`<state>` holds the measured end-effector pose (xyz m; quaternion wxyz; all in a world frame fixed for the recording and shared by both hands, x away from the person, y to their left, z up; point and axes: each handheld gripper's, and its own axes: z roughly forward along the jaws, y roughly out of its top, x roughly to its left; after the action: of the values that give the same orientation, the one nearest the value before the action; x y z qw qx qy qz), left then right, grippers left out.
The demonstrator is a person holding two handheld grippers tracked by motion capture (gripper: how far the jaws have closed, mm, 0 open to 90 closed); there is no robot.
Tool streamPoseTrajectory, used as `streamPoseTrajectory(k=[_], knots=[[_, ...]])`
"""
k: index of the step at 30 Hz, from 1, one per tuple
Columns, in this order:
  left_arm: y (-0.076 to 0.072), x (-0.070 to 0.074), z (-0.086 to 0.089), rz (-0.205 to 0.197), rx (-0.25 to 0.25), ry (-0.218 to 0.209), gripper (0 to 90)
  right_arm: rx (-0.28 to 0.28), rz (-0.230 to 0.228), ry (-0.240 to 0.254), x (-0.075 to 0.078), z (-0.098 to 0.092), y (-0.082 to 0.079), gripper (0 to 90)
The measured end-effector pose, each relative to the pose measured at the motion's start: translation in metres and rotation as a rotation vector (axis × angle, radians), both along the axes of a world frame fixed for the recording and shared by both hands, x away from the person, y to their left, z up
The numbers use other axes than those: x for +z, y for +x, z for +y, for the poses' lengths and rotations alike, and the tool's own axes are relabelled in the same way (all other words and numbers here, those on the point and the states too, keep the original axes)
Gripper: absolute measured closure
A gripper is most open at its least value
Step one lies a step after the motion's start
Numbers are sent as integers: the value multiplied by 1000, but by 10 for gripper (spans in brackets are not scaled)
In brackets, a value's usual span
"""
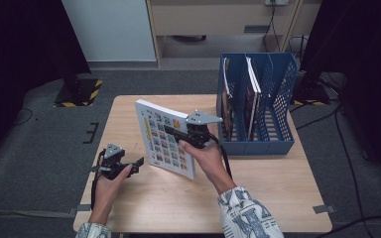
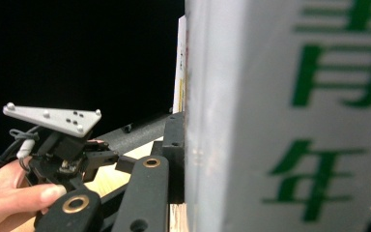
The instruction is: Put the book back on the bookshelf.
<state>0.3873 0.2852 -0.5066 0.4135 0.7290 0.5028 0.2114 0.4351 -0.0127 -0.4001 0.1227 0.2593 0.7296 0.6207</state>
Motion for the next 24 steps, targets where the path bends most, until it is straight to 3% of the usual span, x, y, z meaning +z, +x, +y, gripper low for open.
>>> streamPoseTrajectory(k=[5, 8, 11, 18, 19, 24], knots=[[1, -5, -3, 20, -9, 43, 47, -11, -8, -5, 1, -1, 0, 740], [3, -9, -2, 60, -10, 46, 43, -21, -18, -9, 2, -2, 0, 740], [4, -14, 0, 86, 11, 87, 47, -24, -28, -6, 3, -2, -1, 740], [6, -20, -2, 111, 6, 121, 45, -35, -42, -16, 7, -4, 0, 740], [6, -21, -2, 118, 0, 144, 46, -33, -44, -17, 7, -4, 1, 740], [6, -24, -4, 127, 3, 156, 45, -43, -48, -8, 10, -8, 0, 741]])
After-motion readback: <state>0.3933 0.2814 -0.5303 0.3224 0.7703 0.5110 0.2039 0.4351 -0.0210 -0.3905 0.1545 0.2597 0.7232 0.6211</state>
